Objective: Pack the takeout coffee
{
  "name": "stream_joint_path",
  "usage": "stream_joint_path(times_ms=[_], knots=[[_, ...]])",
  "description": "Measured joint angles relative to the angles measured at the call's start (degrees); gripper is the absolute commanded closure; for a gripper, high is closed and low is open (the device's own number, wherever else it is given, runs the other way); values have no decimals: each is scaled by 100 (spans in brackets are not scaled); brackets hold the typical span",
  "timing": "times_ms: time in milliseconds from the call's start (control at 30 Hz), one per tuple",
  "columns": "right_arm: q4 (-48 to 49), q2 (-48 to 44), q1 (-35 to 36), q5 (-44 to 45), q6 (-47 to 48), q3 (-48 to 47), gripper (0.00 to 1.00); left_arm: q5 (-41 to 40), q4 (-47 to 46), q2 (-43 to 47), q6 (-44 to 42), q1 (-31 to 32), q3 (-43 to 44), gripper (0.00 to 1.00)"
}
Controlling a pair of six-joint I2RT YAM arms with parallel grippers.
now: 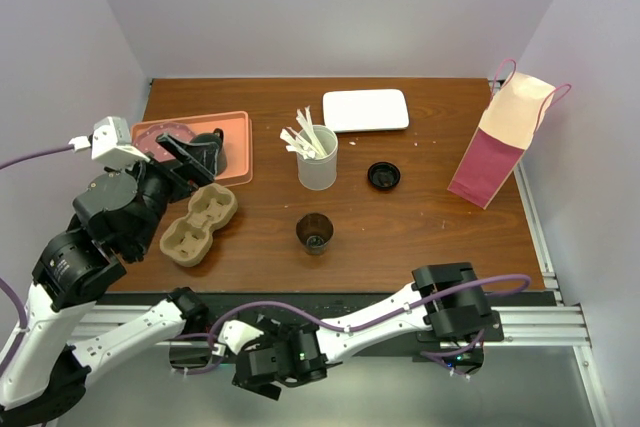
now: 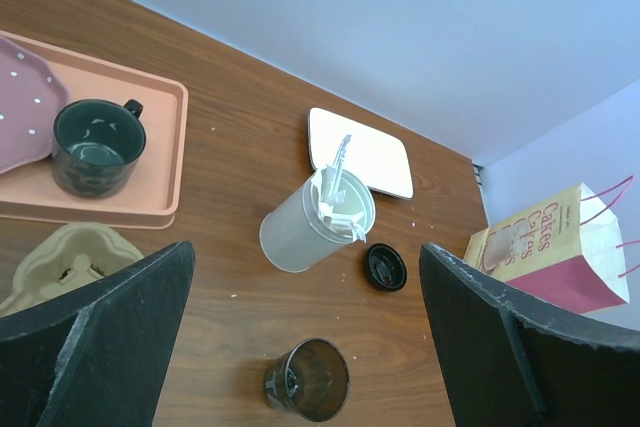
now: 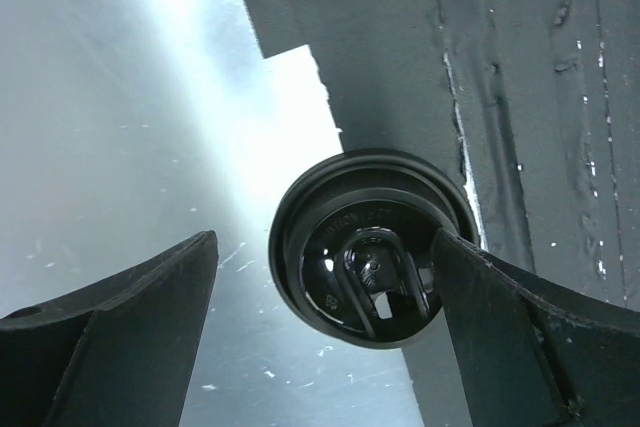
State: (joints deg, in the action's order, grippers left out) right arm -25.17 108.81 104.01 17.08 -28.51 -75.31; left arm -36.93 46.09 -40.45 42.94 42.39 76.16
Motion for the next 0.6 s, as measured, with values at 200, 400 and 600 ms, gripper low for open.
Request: stream_joint_path(times_ms=[200, 400, 600], knots=[[-42, 9, 2, 160, -15, 0, 10, -35, 9, 7, -7, 2, -11, 0], [-96, 9, 4, 258, -11, 0, 9, -76, -4, -9, -50, 2, -13, 0], [-197, -24, 20, 426, 48, 0, 10, -81, -90, -55, -92, 2, -22, 0]])
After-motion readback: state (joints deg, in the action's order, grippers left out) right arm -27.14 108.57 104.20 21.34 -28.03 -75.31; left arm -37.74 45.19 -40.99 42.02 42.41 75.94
